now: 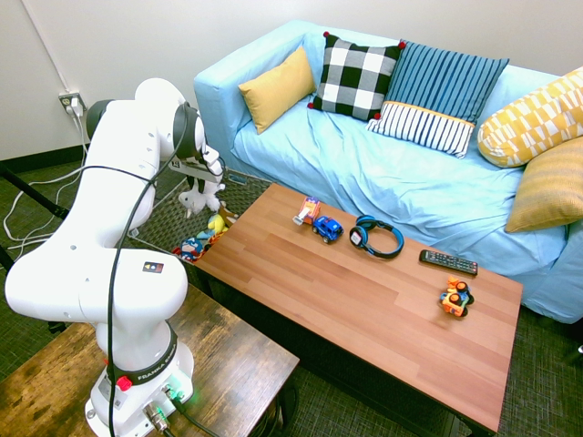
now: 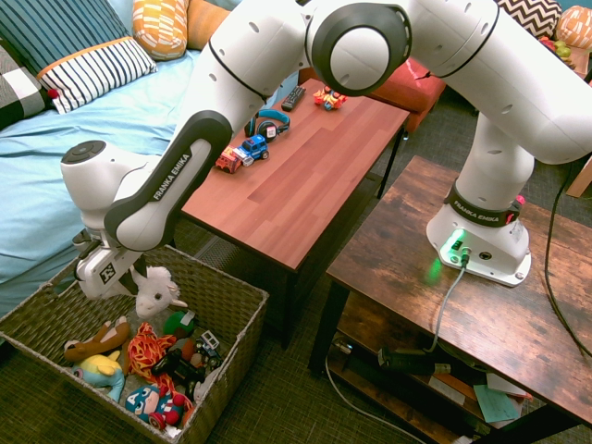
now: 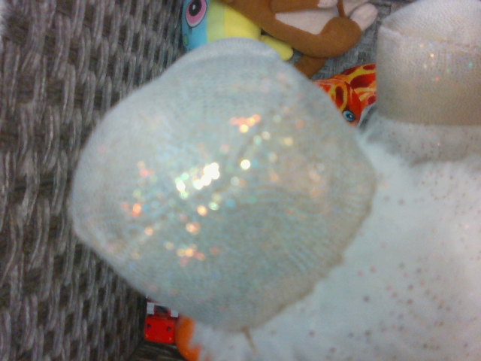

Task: Put the stuffed toy in the basket

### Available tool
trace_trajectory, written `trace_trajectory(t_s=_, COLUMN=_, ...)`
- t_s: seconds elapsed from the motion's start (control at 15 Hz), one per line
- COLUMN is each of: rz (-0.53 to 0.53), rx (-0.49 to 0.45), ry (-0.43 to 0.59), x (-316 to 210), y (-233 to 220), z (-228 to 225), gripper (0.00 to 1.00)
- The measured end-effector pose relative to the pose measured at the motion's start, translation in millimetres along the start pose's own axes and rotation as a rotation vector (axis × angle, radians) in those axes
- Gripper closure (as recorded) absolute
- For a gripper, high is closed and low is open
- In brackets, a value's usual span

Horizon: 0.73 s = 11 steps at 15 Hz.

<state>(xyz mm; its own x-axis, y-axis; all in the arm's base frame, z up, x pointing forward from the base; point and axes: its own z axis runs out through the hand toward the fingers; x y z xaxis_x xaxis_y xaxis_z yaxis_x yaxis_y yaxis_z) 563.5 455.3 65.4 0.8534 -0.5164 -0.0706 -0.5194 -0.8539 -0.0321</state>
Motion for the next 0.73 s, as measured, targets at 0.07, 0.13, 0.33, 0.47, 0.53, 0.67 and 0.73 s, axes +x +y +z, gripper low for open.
trace_trajectory(t_s=0.07, rz=0.002, rx=0.0, ry=-0.008, x=3, y=-1, z=0, gripper=0.0)
trace_trajectory(t_s=0.13, rz=0.0, rx=-0.001, ry=-0.015, x=5, y=-2, z=1, gripper=0.0)
trace_trajectory(t_s=0.33, rz=-0.009, rx=-0.011, ry=-0.03, x=14, y=-2, z=-6, gripper=0.0)
trace_trajectory(t_s=0.47, rz=-0.021, rx=-0.016, ry=-0.037, x=20, y=-4, z=-14, gripper=0.0)
trace_trajectory(t_s=0.53, rz=-0.025, rx=-0.016, ry=-0.041, x=23, y=-4, z=-19, gripper=0.0)
trace_trajectory(t_s=0.67, rz=-0.03, rx=-0.023, ry=-0.045, x=28, y=-3, z=-30, gripper=0.0)
trace_trajectory(t_s=0.73, rz=-0.033, rx=-0.026, ry=-0.049, x=31, y=-2, z=-33, gripper=0.0)
